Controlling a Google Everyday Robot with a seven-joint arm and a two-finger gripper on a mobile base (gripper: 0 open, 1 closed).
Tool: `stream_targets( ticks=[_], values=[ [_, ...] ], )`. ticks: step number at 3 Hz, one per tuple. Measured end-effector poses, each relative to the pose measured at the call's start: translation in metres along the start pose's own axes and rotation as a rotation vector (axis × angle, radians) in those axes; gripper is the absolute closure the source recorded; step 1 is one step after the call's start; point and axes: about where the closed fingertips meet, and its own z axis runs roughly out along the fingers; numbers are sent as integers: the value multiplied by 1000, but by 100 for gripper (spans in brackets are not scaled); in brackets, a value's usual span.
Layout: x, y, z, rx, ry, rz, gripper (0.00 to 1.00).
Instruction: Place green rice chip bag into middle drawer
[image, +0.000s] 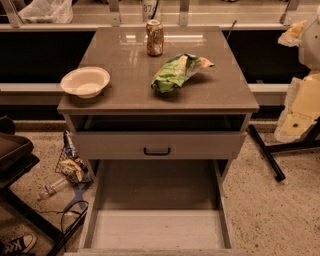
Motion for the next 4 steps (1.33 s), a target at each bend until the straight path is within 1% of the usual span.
stream_targets(
  ticks=[1,2,3,4],
  values=[
    [-1,0,0,2,-1,-2,0],
    [-24,-21,13,-5,-41,-86,0],
    [-55,-46,36,-37,-49,-234,0],
    [-91,-63,64,-79,-46,-465,0]
  ],
)
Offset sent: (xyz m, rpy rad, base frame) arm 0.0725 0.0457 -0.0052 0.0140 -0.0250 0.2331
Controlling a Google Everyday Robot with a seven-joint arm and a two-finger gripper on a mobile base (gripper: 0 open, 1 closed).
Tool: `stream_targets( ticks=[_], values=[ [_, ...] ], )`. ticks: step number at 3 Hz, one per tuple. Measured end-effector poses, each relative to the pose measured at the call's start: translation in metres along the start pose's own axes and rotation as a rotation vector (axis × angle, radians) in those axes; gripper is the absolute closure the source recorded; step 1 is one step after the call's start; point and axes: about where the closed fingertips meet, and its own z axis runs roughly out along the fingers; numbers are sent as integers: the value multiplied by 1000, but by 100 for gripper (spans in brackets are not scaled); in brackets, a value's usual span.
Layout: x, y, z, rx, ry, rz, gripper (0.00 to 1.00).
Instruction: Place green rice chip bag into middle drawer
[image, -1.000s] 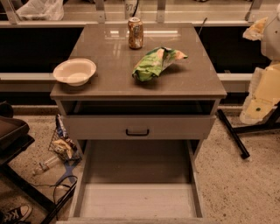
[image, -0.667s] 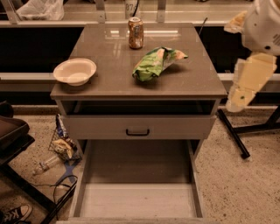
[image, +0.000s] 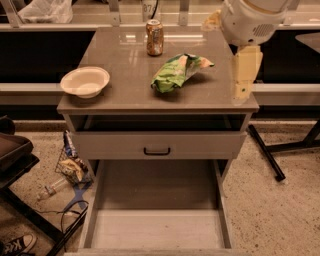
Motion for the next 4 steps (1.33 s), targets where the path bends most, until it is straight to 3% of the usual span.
stream_targets(
  ticks=[1,2,3,4],
  values=[
    [-14,-23,24,-15,-2,-159,0],
    [-14,-23,24,-15,-2,-159,0],
    [-7,-45,43,-4,-14,-177,0],
    [6,-79,64,38,-9,-232,0]
  ],
)
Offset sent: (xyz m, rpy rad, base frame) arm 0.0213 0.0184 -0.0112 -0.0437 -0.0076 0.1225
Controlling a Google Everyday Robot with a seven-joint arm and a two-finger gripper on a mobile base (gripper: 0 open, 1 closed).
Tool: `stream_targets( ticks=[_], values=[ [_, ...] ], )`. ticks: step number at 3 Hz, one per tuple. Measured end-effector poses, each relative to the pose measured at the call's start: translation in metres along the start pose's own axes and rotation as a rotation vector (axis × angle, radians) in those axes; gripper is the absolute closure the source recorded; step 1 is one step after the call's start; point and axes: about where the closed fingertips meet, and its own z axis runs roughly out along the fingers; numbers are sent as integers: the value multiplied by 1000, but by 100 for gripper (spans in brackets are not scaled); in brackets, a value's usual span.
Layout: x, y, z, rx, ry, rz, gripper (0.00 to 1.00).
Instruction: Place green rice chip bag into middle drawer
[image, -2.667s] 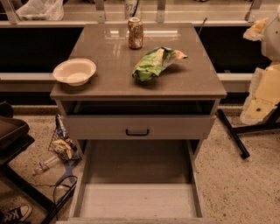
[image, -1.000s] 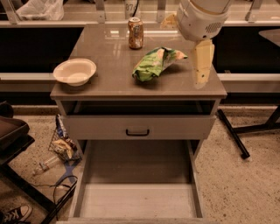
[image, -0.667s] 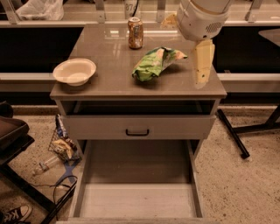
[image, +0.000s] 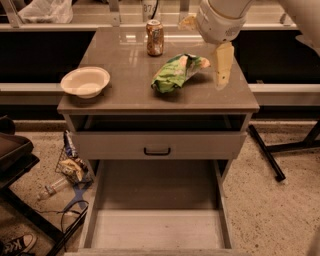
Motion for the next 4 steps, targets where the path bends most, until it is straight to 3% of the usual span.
stream_targets(
  ticks=[1,2,3,4],
  values=[
    [21,-32,24,16,15,-71,0],
    [27,-57,49,41,-12,-113,0],
    [21,-68,81,49,-79,-125,0],
    [5,-64,116,32,-177,-117,18]
  ],
)
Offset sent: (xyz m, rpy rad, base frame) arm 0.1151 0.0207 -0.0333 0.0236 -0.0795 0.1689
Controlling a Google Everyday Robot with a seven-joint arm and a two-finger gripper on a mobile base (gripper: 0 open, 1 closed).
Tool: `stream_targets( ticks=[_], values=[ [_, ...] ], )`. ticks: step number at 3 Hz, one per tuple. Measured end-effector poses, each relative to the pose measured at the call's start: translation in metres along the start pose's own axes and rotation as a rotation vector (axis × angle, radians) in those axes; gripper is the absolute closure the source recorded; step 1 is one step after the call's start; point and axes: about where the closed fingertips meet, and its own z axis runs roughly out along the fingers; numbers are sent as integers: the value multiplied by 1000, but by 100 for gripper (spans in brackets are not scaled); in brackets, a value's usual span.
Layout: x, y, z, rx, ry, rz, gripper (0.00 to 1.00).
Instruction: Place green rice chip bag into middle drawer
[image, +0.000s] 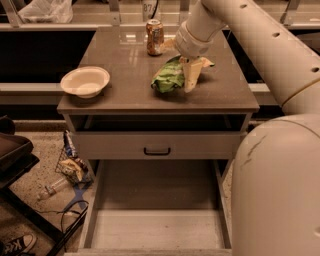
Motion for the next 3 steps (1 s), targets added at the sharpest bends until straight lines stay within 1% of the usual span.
stream_targets(
  ticks=[1,3],
  values=[
    [-2,0,9,-5,-17,1,49],
    [-4,0,16,-9,-22,-1,95]
  ],
)
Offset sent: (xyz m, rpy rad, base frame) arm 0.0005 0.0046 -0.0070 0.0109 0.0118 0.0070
